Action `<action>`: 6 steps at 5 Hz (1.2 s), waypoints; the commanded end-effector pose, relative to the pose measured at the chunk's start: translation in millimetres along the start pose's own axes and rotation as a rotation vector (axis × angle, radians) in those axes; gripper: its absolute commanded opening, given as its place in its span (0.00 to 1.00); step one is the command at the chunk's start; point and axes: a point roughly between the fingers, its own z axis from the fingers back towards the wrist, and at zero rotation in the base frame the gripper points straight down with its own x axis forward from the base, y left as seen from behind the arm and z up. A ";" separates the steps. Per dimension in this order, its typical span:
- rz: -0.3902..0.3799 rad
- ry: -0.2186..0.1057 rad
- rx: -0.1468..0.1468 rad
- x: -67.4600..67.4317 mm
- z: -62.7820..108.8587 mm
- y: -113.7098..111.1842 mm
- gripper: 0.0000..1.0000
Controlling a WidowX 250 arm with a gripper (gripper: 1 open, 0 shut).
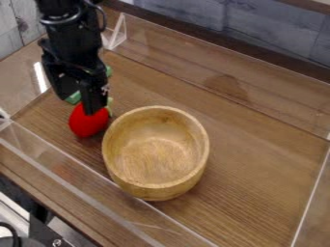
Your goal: Move the red fruit to the right
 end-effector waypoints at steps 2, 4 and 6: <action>-0.045 -0.024 0.020 6.8 -29.4 12.8 1.00; -0.059 -0.022 0.008 11.4 -34.5 10.6 1.00; -0.023 -0.019 0.001 23.6 -43.8 13.7 1.00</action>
